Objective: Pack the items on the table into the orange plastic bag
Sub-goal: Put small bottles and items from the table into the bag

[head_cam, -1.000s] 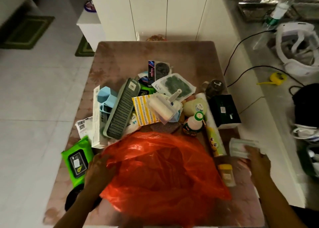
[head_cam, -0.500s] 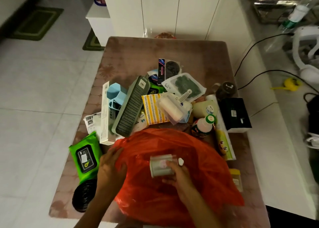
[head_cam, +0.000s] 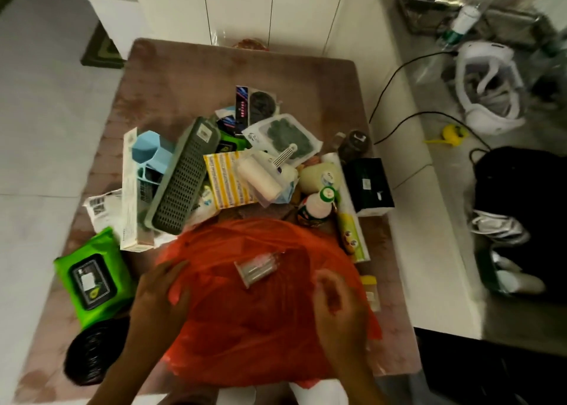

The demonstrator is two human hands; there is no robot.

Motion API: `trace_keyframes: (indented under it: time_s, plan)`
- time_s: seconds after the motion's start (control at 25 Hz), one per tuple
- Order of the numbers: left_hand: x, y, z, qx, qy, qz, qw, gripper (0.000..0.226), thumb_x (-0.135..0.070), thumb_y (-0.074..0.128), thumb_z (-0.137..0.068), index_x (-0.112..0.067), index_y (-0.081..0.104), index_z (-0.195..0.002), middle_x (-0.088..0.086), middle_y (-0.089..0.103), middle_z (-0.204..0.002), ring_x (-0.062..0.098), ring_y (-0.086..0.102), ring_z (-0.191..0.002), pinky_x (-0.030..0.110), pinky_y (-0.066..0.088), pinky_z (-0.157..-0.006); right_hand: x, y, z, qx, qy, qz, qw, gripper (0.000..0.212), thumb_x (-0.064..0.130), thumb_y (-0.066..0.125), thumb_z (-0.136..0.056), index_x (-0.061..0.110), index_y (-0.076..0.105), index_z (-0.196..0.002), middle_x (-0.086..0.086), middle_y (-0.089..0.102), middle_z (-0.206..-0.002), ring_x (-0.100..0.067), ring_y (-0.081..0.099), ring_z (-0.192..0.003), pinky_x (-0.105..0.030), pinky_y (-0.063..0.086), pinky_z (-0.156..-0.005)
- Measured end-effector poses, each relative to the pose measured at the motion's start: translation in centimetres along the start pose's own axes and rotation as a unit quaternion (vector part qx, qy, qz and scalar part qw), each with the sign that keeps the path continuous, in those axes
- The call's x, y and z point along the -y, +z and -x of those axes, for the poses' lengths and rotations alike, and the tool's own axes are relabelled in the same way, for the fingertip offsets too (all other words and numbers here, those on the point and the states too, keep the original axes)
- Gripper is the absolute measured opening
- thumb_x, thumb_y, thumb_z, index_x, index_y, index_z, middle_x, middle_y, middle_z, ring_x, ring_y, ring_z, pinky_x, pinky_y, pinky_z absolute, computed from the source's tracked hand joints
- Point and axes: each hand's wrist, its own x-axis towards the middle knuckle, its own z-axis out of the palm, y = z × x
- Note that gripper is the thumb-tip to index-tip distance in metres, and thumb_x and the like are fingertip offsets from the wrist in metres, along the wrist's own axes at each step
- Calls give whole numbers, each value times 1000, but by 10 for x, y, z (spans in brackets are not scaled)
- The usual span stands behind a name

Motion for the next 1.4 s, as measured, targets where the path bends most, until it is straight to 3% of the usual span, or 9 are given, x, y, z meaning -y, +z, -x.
trace_keyframes:
  time_s: [0.12,0.32,0.56,0.72,0.8,1.0,1.2,1.28,1.4]
  plan:
    - [3,4,-3,12,7,-12,1000,59,-39,49,-73,-2,67,-115,21,66,-116,42,59,-102,49,43,-91,-56,-39,-32,-110,99,94,984,31,25,56,-93,21,53,-123,-6,59,-119,-21,55,-101,-32,44,-80]
    - [2,11,-3,26,1,-33,999,62,-41,47,-75,0,64,-119,23,64,-120,44,59,-107,51,42,-94,-124,-26,-45,95,226,261,934,53,42,35,-99,14,34,-144,-21,42,-145,-42,45,-125,-54,38,-103]
    - [-14,3,-5,0,-16,33,999,51,-35,55,-81,-6,63,-123,17,62,-127,36,55,-115,42,38,-98,-49,-66,-44,-162,132,26,978,58,42,65,-87,38,35,-137,-5,55,-134,-30,59,-111,-49,51,-90]
    - [-23,6,-6,19,-33,66,997,45,-14,70,-84,-13,60,-127,13,57,-132,32,49,-123,47,39,-103,3,-3,-16,154,-56,6,986,65,33,69,-87,43,33,-140,24,43,-129,5,48,-112,-12,40,-86]
    - [-25,4,-6,21,-26,71,997,44,-21,68,-85,-15,60,-128,11,57,-132,29,49,-124,48,41,-103,-16,44,-16,257,-73,82,960,68,31,67,-88,44,26,-142,19,42,-137,-3,46,-123,-10,35,-93]
    - [-25,1,-2,27,-24,85,996,50,-40,55,-81,-15,63,-124,9,61,-128,28,54,-117,47,45,-98,-39,85,-37,230,22,211,950,79,24,61,-90,25,12,-153,-8,22,-158,-28,29,-142,-35,36,-108]
    - [-16,8,-3,31,-24,74,996,50,-41,56,-80,-15,64,-122,8,61,-127,29,57,-108,51,51,-88,-3,14,-33,39,-203,95,974,30,23,54,-91,19,60,-120,4,64,-114,-8,59,-103,-25,53,-86]
    - [-16,11,-4,33,-26,64,997,48,-31,60,-77,-16,63,-123,10,61,-127,30,56,-111,52,51,-87,5,-12,-67,-44,-140,52,988,40,21,63,-88,20,54,-127,8,55,-119,-4,52,-106,-24,50,-86]
    - [-16,12,-4,25,-18,75,997,50,-26,63,-75,-23,61,-124,8,60,-127,30,56,-113,51,51,-89,3,-4,-142,18,-59,93,994,59,34,65,-88,22,38,-140,0,48,-137,-15,48,-121,-33,47,-91]
